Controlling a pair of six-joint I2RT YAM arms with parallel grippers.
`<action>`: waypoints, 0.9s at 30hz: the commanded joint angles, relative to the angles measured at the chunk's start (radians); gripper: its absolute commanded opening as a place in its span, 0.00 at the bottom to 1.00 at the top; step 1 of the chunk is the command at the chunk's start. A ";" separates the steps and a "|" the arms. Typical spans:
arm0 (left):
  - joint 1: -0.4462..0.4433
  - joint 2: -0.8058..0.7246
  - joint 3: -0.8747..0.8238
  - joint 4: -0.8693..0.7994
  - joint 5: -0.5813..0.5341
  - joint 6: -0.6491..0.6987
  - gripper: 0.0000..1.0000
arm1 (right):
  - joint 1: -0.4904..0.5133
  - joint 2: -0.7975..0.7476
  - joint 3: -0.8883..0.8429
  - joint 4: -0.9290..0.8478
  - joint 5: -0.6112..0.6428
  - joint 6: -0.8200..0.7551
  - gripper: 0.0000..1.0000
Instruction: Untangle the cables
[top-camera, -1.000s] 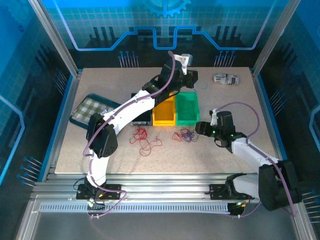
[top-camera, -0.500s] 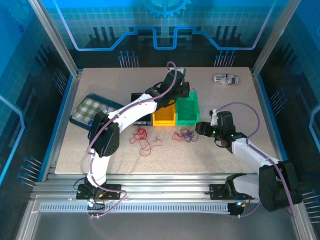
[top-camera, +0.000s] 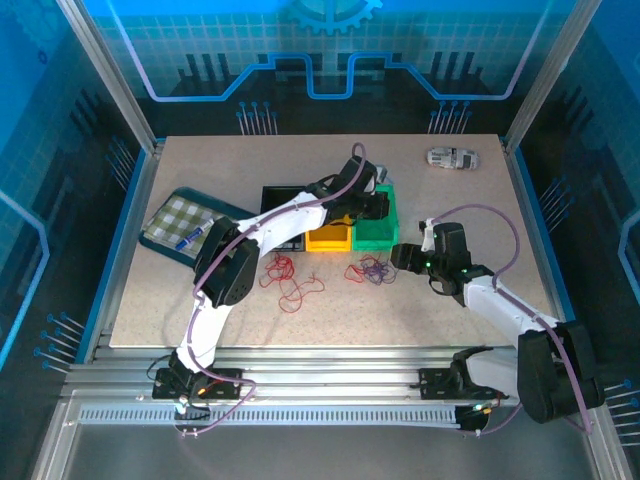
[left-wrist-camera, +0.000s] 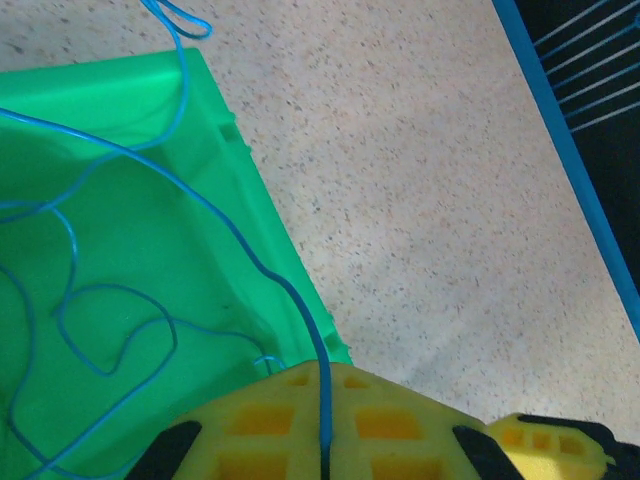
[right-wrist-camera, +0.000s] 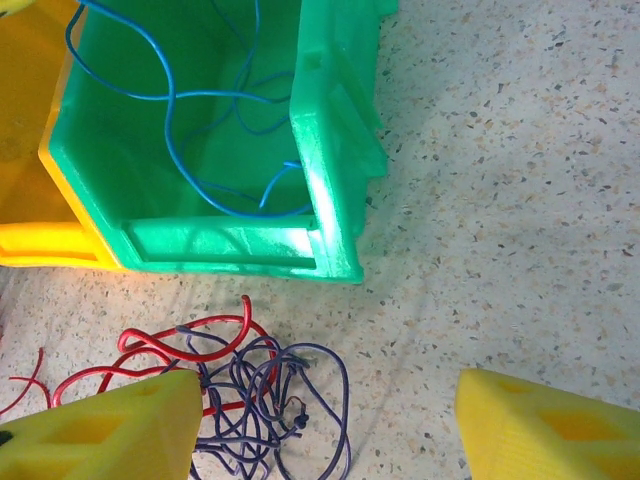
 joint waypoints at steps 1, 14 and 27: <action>-0.006 0.034 0.018 -0.068 0.071 0.016 0.00 | -0.014 -0.012 0.009 -0.025 0.010 -0.013 0.68; 0.018 0.147 0.217 -0.203 0.105 0.003 0.00 | -0.010 -0.020 0.010 -0.026 0.013 -0.004 0.68; 0.052 0.016 0.213 -0.175 -0.092 0.019 0.63 | 0.001 -0.007 0.051 -0.030 0.002 -0.017 0.68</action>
